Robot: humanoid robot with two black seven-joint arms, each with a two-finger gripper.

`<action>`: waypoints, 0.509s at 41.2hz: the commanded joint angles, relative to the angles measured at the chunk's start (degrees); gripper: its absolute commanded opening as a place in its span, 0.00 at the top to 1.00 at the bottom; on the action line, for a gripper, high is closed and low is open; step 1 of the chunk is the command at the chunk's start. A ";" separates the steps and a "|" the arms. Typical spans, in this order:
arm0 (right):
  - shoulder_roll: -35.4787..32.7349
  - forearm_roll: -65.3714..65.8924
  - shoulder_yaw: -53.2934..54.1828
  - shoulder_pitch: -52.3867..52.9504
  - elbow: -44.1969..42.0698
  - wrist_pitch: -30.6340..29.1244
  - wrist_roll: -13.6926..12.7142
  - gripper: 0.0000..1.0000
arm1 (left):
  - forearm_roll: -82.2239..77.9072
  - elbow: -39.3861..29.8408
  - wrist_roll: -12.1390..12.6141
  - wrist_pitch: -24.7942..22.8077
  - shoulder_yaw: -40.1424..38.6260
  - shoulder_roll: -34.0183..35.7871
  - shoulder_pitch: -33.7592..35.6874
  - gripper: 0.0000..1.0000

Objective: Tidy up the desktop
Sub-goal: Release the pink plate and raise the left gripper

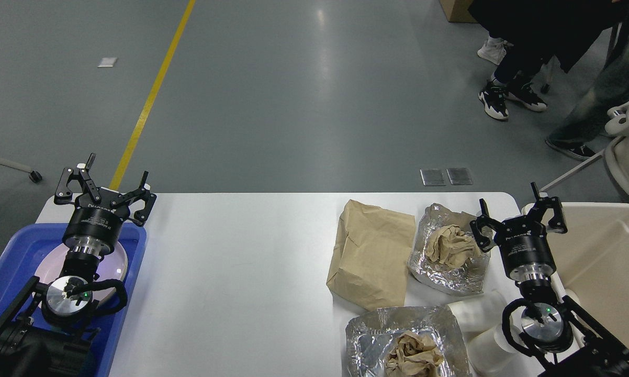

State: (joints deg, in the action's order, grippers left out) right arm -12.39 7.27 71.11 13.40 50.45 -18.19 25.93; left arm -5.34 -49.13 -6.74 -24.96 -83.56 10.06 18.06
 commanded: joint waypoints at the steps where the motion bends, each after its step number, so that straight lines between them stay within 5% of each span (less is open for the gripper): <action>1: 0.00 -0.07 -0.01 -0.04 0.00 0.00 0.00 0.00 | -0.20 0.00 0.06 -0.53 0.32 -0.22 -0.66 0.04; 21: 0.00 -0.07 -0.01 -0.04 0.00 0.00 0.00 0.00 | 0.33 0.44 -0.82 -1.50 0.77 -2.68 1.54 0.04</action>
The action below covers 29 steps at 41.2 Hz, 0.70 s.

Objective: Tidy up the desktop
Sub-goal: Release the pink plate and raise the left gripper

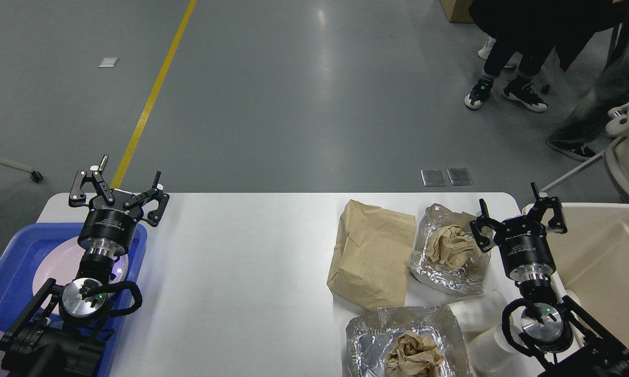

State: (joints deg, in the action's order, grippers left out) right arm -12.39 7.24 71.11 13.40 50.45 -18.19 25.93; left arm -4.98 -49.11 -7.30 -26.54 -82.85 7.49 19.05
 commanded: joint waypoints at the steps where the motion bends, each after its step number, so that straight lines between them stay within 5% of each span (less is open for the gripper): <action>1: 0.00 0.05 -0.01 0.05 0.00 0.00 0.00 0.00 | -0.12 0.42 -0.26 0.08 0.06 -0.37 0.29 0.04; 15: 0.00 0.05 -0.01 -0.04 0.00 0.00 0.00 0.00 | -0.56 1.30 -0.78 -0.97 0.06 -0.99 -3.49 0.04; 29: 0.00 0.05 -0.01 0.05 0.00 0.00 0.00 0.00 | -0.56 1.39 -5.26 -6.16 -0.38 -2.13 -5.34 0.04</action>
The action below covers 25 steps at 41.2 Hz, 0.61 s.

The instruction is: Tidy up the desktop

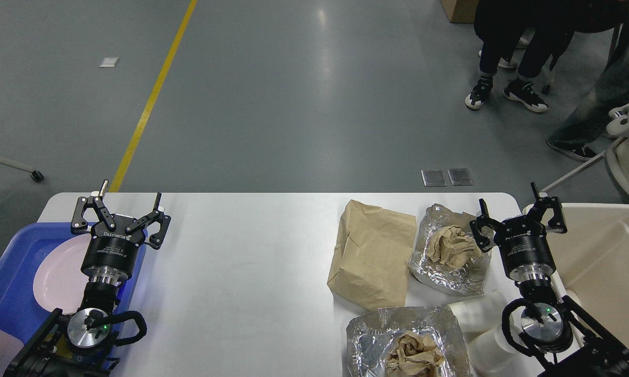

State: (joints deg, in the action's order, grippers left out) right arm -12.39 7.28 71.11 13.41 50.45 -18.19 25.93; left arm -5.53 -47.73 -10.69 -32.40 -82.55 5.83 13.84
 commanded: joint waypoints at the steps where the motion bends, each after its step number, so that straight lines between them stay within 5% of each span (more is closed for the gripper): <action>1: 0.00 0.01 0.00 0.03 0.00 0.00 0.00 0.00 | -0.01 0.09 -2.58 -0.30 -0.68 -0.46 -0.13 0.04; 16: 0.00 0.01 0.00 0.03 0.00 0.00 0.00 0.00 | -4.04 0.27 -5.66 1.11 -0.33 -0.03 0.31 0.04; 25: 0.00 0.01 0.00 0.03 0.00 0.00 0.00 0.00 | -3.70 1.41 -3.91 0.76 -0.07 0.24 0.49 0.04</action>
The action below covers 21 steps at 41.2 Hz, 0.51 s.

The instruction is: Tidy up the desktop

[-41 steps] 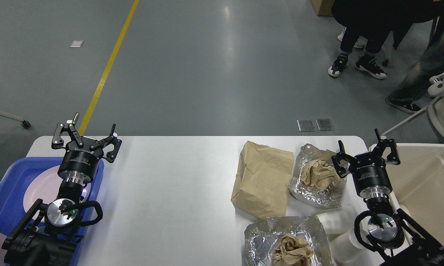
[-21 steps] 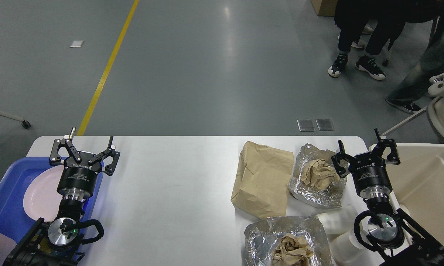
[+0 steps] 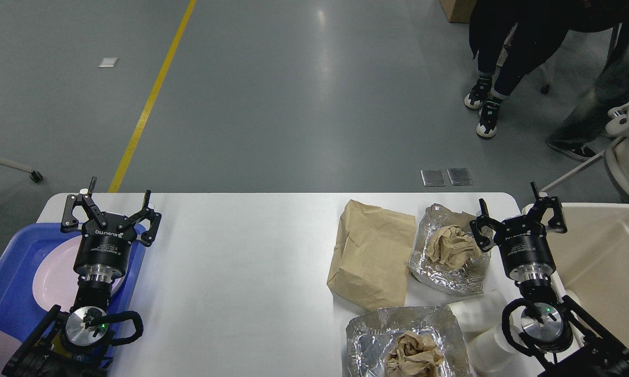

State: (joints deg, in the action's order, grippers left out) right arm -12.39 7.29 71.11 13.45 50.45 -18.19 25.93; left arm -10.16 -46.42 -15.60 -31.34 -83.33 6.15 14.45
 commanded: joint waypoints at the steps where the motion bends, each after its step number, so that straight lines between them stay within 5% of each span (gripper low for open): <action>1: 0.00 0.00 0.00 -0.01 0.00 0.00 0.00 0.00 | 1.02 0.11 1.18 -0.39 0.63 -0.09 -0.12 0.04; 21: 0.00 -0.09 0.00 -0.01 0.00 0.00 0.00 0.00 | 1.82 0.11 1.18 -1.00 0.72 0.09 -0.04 0.04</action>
State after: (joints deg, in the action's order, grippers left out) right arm -12.39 7.26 71.11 13.45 50.45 -18.19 25.93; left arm -8.36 -46.33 -14.37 -32.34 -82.55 6.20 14.38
